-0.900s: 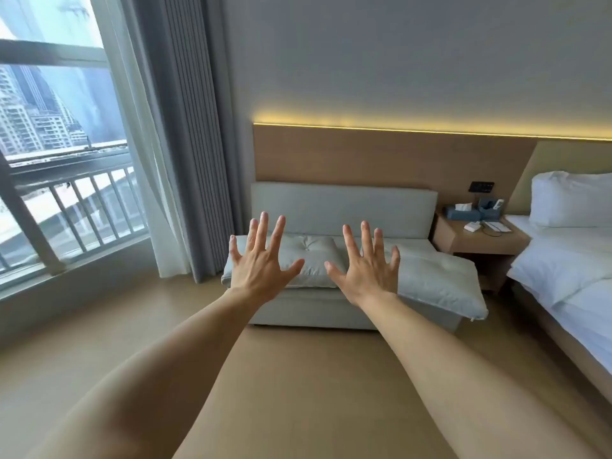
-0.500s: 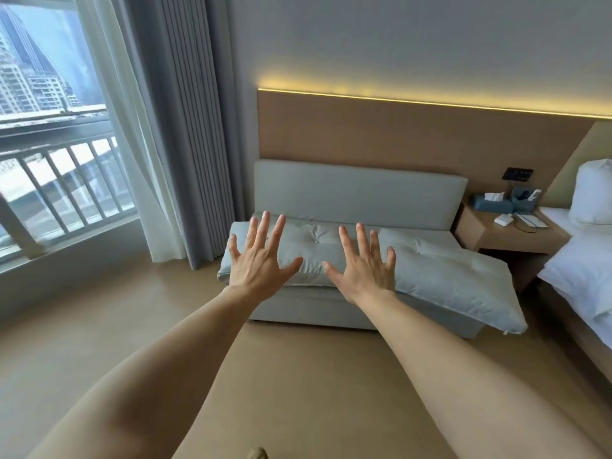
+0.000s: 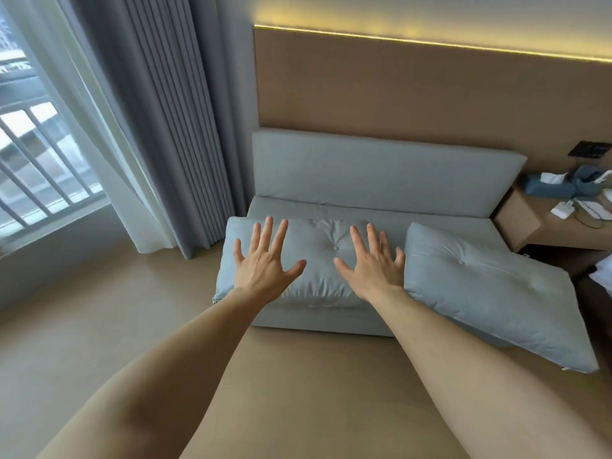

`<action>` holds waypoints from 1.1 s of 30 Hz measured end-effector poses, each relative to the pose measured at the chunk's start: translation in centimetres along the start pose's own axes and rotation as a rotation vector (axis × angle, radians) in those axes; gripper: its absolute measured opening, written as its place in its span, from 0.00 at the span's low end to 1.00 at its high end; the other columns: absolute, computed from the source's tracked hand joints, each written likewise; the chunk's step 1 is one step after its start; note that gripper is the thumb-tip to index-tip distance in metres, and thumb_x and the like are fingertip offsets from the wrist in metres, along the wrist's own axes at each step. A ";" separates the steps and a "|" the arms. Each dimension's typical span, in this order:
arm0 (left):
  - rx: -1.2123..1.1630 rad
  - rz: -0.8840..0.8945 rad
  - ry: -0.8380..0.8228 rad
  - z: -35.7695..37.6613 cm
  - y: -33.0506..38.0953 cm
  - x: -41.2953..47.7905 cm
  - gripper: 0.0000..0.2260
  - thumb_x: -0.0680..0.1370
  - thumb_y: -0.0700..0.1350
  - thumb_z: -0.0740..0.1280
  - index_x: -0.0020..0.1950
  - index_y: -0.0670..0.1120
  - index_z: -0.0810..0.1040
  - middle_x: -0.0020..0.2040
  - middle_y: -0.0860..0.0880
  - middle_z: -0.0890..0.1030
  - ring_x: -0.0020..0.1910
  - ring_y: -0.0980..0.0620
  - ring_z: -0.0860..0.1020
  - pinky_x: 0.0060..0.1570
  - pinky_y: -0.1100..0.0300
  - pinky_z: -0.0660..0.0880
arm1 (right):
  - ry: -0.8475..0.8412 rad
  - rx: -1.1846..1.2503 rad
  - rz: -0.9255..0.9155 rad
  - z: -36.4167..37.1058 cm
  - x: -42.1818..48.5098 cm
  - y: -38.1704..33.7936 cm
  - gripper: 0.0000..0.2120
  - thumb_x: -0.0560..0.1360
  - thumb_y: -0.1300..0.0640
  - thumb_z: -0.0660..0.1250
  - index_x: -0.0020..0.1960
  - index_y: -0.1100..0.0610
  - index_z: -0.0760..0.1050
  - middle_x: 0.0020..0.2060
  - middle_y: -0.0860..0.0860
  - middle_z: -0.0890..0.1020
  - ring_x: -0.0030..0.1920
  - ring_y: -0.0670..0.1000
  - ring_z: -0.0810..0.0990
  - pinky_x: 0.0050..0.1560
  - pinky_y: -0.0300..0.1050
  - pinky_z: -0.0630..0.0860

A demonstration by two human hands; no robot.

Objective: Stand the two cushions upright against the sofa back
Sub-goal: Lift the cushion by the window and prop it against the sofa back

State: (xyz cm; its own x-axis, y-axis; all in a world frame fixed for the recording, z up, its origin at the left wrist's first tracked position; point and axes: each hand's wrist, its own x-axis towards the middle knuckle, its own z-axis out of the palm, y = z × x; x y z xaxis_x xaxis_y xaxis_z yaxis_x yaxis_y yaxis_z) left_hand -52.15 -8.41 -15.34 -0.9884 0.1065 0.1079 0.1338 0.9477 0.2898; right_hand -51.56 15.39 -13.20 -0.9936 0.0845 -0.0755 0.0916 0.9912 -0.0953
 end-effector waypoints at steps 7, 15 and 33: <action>-0.017 -0.019 -0.068 4.9 -0.1 12.3 0.41 0.77 0.75 0.52 0.83 0.61 0.37 0.86 0.51 0.40 0.84 0.48 0.41 0.78 0.35 0.41 | -0.055 0.006 -0.019 2.6 14.0 1.2 0.40 0.77 0.26 0.47 0.82 0.41 0.37 0.83 0.50 0.39 0.82 0.57 0.41 0.78 0.65 0.45; -0.003 -0.130 -0.204 12.5 0.5 26.4 0.42 0.76 0.76 0.50 0.83 0.61 0.37 0.86 0.51 0.42 0.84 0.47 0.42 0.78 0.34 0.41 | -0.223 0.104 -0.015 7.4 30.3 3.6 0.40 0.77 0.26 0.50 0.82 0.40 0.41 0.83 0.49 0.38 0.82 0.56 0.40 0.77 0.66 0.44; -0.243 -0.292 -0.742 26.2 -10.1 45.0 0.48 0.76 0.69 0.68 0.85 0.54 0.44 0.84 0.47 0.59 0.80 0.44 0.62 0.76 0.39 0.61 | -0.705 0.068 -0.139 20.9 54.8 5.1 0.52 0.69 0.27 0.69 0.82 0.46 0.49 0.83 0.51 0.56 0.81 0.54 0.56 0.76 0.65 0.55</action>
State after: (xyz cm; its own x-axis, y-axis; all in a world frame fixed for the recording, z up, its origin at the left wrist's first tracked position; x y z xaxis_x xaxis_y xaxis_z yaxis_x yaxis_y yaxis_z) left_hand -99.82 -5.36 -38.30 -0.7645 0.1177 -0.6338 -0.2078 0.8857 0.4152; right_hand -104.10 22.99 -38.59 -0.7190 -0.1504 -0.6785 -0.0056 0.9775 -0.2108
